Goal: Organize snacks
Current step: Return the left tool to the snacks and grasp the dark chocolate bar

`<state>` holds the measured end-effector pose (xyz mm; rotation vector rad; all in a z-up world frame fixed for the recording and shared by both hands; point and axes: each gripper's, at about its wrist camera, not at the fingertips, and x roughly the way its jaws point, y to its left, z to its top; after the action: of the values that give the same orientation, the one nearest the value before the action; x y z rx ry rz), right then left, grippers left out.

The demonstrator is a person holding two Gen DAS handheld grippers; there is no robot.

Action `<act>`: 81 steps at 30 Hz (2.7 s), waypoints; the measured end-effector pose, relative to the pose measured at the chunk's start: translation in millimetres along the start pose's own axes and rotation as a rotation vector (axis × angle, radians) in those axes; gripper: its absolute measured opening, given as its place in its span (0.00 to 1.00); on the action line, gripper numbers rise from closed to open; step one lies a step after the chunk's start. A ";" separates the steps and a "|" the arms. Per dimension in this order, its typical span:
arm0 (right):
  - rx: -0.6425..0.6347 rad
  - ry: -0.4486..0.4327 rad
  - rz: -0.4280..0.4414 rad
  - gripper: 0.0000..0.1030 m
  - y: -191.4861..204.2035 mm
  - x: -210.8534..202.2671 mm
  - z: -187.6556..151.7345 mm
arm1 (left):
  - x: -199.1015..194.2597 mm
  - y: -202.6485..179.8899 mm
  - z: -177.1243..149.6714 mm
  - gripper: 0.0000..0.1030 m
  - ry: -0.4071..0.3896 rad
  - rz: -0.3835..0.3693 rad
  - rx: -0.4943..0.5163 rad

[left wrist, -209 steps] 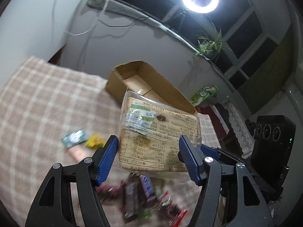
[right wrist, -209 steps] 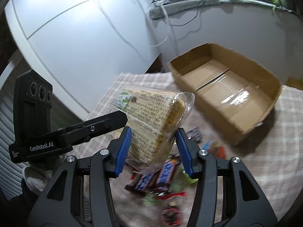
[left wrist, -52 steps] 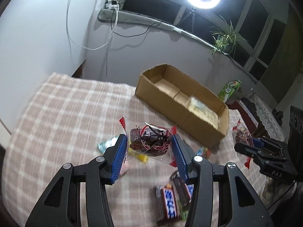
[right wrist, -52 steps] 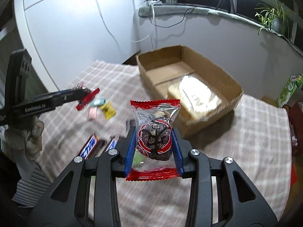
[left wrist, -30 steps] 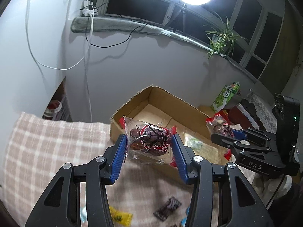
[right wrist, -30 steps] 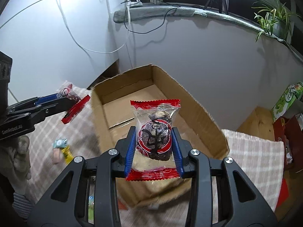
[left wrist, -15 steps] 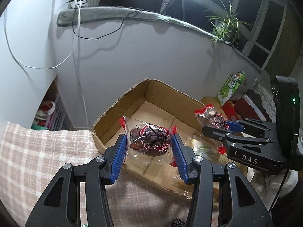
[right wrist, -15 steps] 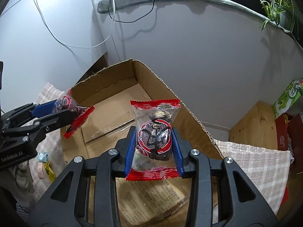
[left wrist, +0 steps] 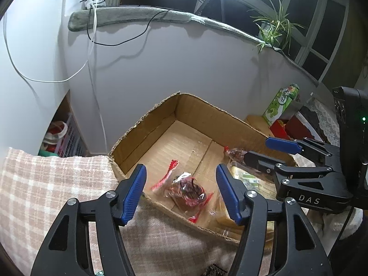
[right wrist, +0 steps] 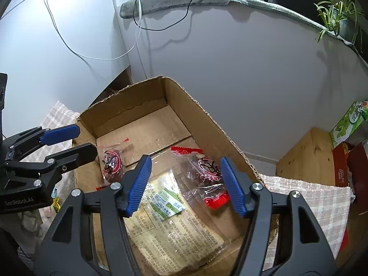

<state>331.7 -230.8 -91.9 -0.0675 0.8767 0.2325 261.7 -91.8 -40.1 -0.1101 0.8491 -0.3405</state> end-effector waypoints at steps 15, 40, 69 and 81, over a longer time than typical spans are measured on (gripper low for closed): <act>-0.016 -0.054 0.009 0.63 14.7 -51.6 -23.1 | -58.9 2.6 -15.9 0.61 -0.058 -0.006 -0.003; 0.007 -0.013 0.121 0.63 61.4 -86.9 -150.2 | -118.7 14.7 -148.6 0.60 -0.001 0.016 -0.076; 0.014 0.075 0.115 0.53 87.9 -24.3 -154.3 | -86.7 -1.2 -191.0 0.41 0.114 -0.013 -0.014; -0.082 0.073 0.042 0.37 106.2 -22.8 -154.3 | -84.6 -7.2 -192.2 0.21 0.113 -0.048 0.012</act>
<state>177.1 -155.2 -169.1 -0.1348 0.9419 0.3072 63.8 -62.4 -104.3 -0.1009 0.9571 -0.4000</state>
